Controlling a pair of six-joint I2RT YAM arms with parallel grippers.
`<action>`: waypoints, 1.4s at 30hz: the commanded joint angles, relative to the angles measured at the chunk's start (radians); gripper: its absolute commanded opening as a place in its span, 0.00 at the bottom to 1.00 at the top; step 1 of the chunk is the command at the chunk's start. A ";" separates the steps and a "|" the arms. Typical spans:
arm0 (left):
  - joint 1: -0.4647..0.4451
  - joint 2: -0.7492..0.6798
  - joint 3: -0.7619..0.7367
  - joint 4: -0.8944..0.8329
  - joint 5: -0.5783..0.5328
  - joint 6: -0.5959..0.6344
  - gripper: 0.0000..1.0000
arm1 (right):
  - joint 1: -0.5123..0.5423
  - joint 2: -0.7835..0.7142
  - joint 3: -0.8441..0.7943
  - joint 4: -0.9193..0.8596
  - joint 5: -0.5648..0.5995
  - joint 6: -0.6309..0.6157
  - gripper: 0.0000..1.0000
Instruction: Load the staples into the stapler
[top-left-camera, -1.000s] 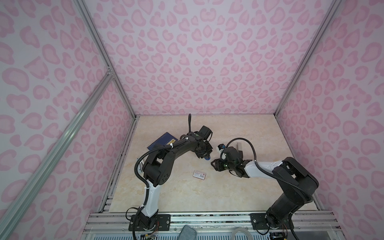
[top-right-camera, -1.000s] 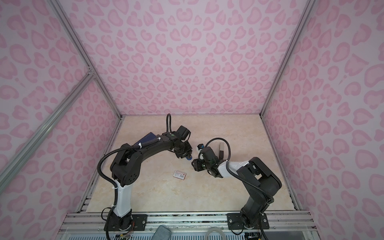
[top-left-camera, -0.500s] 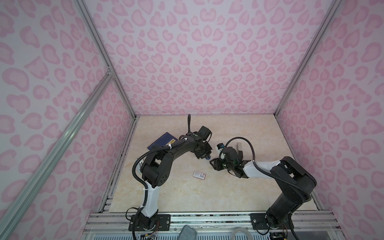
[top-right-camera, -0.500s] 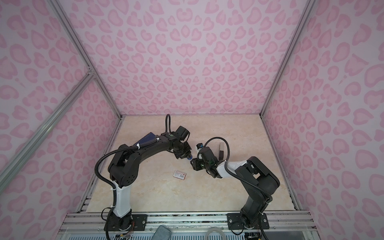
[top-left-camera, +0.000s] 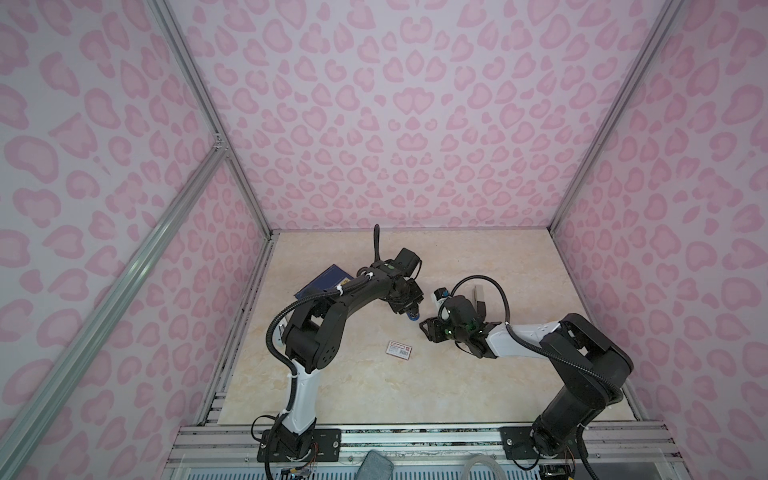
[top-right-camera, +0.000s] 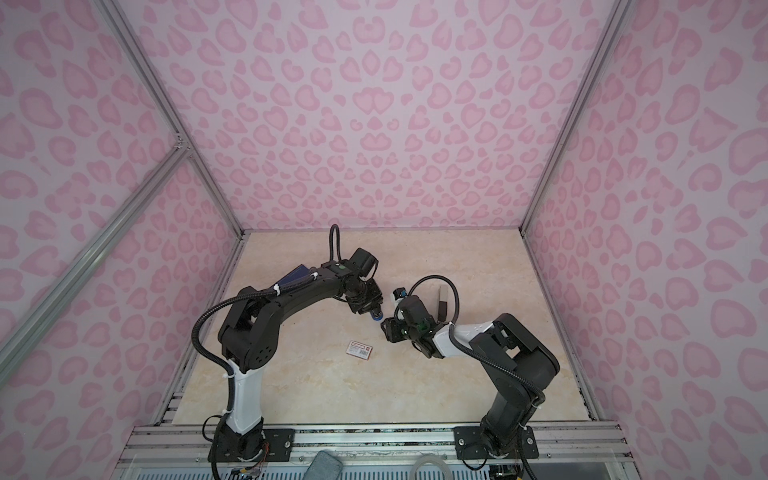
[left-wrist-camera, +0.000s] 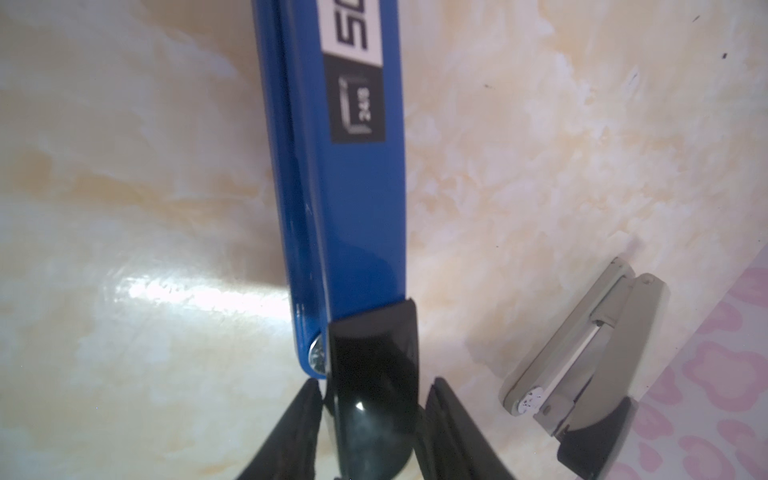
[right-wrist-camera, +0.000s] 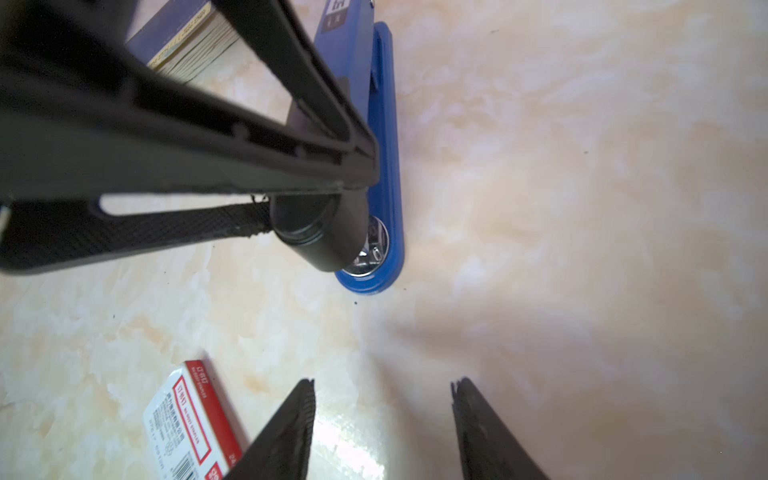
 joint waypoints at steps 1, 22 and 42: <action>0.003 0.006 0.012 -0.028 -0.007 0.016 0.42 | 0.000 0.003 -0.007 0.020 0.006 0.006 0.56; 0.008 -0.075 -0.037 0.005 0.091 0.004 0.04 | -0.074 0.046 -0.035 0.178 -0.098 0.125 0.45; 0.008 -0.129 -0.107 0.057 0.117 -0.022 0.04 | -0.086 0.116 -0.054 0.350 -0.198 0.228 0.40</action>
